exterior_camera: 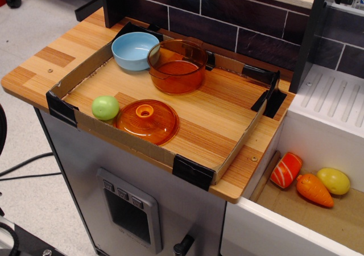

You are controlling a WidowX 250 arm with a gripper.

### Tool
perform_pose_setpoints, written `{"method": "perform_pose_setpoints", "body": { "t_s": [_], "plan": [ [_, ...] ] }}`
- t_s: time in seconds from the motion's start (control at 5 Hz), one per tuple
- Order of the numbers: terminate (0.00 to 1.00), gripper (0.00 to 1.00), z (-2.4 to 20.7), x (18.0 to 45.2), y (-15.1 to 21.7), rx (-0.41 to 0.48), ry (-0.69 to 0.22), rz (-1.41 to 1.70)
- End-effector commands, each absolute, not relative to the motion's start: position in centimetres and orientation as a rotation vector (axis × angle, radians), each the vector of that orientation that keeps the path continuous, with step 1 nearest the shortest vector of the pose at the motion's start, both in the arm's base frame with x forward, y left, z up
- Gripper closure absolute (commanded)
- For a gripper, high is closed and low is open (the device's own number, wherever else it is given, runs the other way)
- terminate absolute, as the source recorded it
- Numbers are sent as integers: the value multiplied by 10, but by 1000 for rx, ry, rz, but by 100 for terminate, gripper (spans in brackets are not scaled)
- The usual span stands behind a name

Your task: Put pear in bowl

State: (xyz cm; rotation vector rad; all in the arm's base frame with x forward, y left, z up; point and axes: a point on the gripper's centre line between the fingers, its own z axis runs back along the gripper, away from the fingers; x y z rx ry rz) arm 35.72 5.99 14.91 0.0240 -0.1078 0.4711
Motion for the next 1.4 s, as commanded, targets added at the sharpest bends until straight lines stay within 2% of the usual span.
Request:
{"method": "perform_pose_setpoints", "body": {
  "t_s": [0.0, 0.2, 0.4, 0.6, 0.8, 1.2],
  "plan": [
    [0, 0, 149, 357, 60, 24, -108, 471],
    [0, 0, 143, 332, 68, 22, -120, 365],
    [0, 0, 135, 305, 90, -22, -133, 276],
    [0, 0, 124, 282, 117, -38, -90, 191],
    [0, 0, 98, 268, 140, -32, -80, 133],
    [0, 0, 69, 262, 149, -57, -22, 102]
  ]
}}
